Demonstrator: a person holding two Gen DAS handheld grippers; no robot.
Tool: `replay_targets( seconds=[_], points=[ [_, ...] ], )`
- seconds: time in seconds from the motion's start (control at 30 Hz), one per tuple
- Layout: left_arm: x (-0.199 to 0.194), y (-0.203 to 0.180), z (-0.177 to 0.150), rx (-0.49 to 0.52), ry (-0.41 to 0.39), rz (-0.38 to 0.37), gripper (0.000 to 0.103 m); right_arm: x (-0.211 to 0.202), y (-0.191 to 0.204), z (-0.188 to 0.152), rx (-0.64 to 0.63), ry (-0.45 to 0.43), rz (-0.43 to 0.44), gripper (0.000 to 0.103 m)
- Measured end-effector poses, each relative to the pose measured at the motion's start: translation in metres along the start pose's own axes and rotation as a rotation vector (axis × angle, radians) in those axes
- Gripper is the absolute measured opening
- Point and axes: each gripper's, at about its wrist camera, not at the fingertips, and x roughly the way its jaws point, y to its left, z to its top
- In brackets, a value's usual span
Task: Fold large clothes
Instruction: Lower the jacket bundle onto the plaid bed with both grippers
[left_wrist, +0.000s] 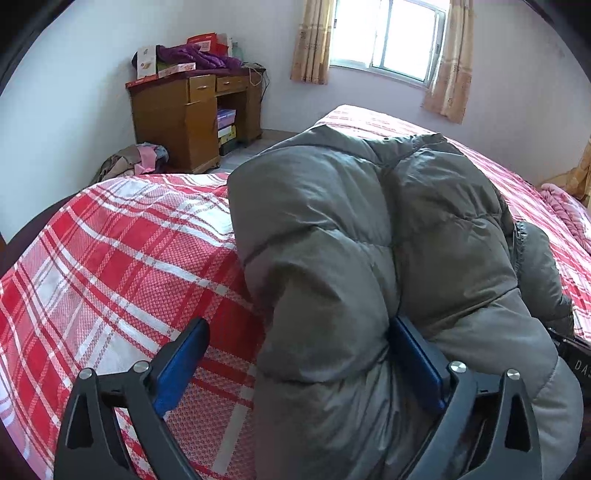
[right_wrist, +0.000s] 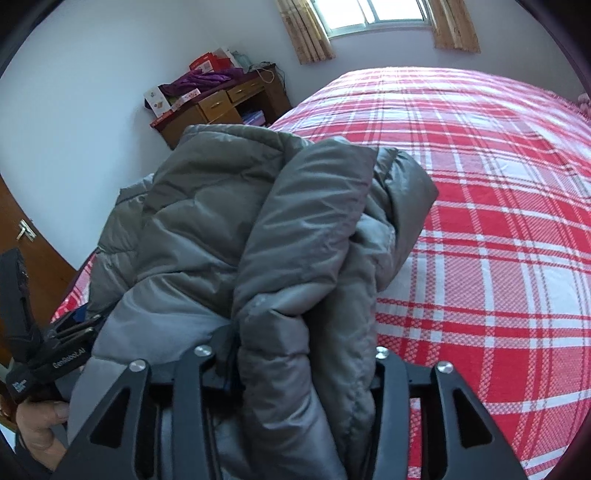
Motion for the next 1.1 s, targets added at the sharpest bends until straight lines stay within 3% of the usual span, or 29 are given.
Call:
replay_targets(
  seconds=[0.37, 0.7, 0.93, 1.1],
  points=[
    [0.002, 0.001, -0.003, -0.018, 0.006, 0.015, 0.102, 0.002, 0.011, -0.002, -0.069, -0.024, -0.153, 0.066],
    [0.001, 0.002, -0.005, -0.025, -0.005, 0.025, 0.102, 0.009, 0.003, 0.002, -0.041, -0.023, -0.193, 0.085],
    [-0.006, 0.001, -0.009, -0.044, -0.021, 0.037, 0.102, 0.006, 0.016, -0.001, -0.103, -0.053, -0.257, 0.086],
    [-0.003, 0.0, -0.006, -0.05, -0.001, 0.038, 0.102, 0.01, 0.013, 0.002, -0.091, -0.041, -0.256, 0.092]
  ],
)
